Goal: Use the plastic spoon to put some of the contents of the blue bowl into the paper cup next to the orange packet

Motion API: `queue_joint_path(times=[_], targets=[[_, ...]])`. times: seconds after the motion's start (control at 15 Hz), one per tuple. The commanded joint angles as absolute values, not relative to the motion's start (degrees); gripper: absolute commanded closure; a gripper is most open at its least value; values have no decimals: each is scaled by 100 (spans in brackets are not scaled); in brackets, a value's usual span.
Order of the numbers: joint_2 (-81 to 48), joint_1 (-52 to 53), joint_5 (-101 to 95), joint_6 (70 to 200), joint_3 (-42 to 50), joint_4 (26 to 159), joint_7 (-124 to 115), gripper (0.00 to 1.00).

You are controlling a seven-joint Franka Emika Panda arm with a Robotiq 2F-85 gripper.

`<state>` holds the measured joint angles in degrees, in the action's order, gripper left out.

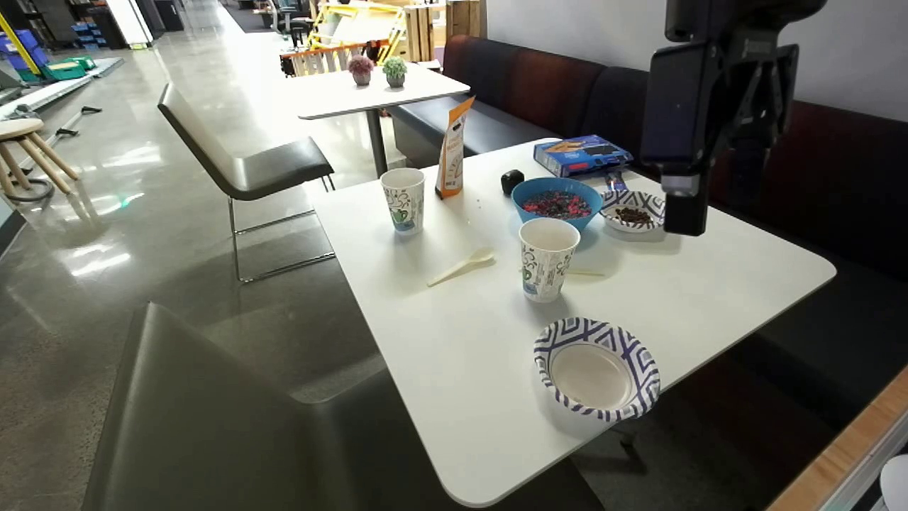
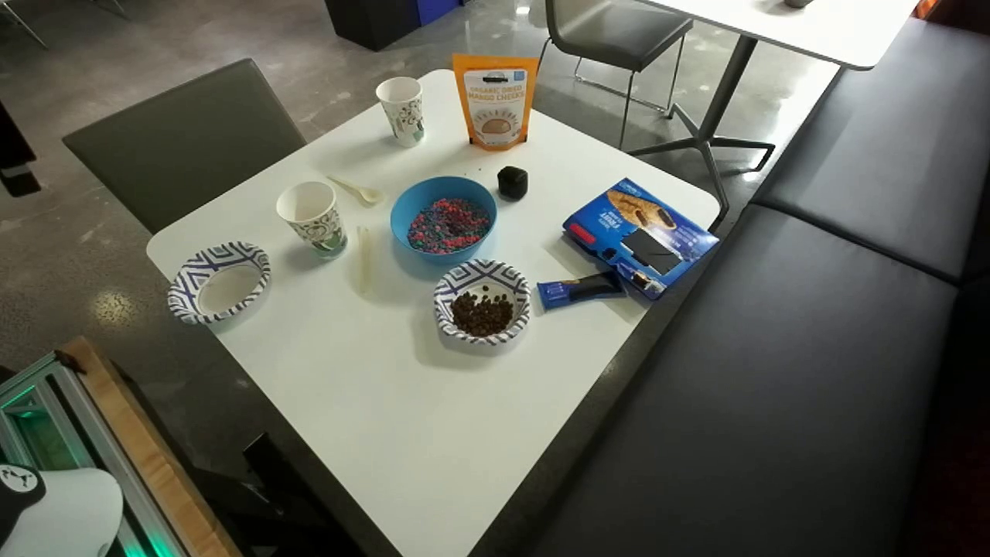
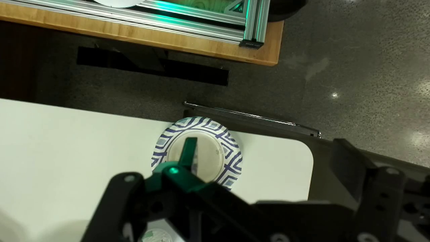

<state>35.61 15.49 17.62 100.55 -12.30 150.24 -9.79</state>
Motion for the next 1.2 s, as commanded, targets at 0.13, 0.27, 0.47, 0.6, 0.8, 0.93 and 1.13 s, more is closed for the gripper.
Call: queue_joint_path(times=[0.13, 0.27, 0.47, 0.6, 0.8, 0.93, 1.13], targets=[[3211, 1566, 1500, 9995, -1264, 14705, -339, 0], [2934, 1568, 1195, 10016, -1242, 14413, 185, 0], [2466, 1545, 563, 10059, -1211, 13909, 849, 0], [2101, 1562, 198, 10247, -1204, 13625, 1309, 0], [1560, 1617, -88, 10824, -1191, 13420, 2053, 0], [1175, 1597, -417, 11242, -1207, 13340, 2474, 0], [647, 1560, -681, 11948, -1123, 13235, 3309, 0]])
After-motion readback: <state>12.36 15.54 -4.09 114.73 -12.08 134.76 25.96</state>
